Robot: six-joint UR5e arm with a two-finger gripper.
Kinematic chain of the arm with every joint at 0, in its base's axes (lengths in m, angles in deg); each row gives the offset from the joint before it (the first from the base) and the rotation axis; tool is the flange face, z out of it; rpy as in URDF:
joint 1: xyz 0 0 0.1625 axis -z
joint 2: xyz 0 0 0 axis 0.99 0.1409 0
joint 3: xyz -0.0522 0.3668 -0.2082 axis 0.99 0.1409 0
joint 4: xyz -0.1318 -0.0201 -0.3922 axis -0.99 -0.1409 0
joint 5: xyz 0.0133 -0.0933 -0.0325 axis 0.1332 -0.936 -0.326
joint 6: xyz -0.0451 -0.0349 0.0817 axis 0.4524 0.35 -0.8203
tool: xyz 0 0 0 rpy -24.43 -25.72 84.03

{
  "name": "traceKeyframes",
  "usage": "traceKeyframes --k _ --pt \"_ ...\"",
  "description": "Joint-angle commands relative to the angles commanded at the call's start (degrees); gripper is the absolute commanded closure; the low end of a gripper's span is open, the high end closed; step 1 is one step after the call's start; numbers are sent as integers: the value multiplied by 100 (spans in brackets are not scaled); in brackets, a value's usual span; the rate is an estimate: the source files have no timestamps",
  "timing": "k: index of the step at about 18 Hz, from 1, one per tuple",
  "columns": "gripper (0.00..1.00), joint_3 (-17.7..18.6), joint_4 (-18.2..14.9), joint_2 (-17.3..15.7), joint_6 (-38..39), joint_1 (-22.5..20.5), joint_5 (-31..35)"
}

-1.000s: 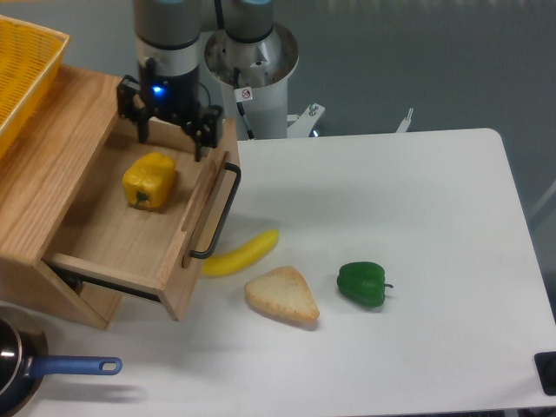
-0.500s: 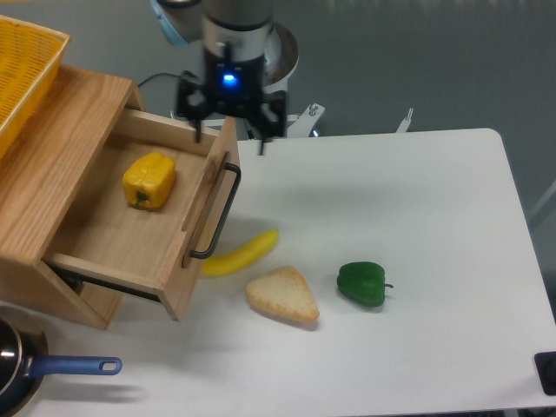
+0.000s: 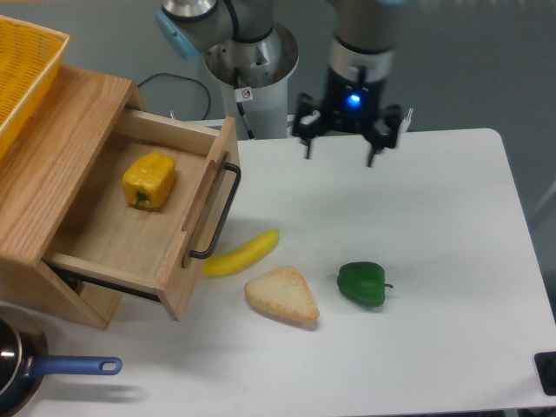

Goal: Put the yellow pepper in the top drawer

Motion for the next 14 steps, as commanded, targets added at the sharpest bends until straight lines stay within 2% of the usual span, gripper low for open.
traceKeyframes --k 2,5,8,10,14 --pt "0 0 36 176 -482 -9 229" --pt "0 0 167 501 -2088 -105 440" --pt "0 -35 185 835 -3084 -263 432" --pt "0 -44 176 888 -3411 -386 432" --pt "0 -44 238 933 -3429 -387 493"
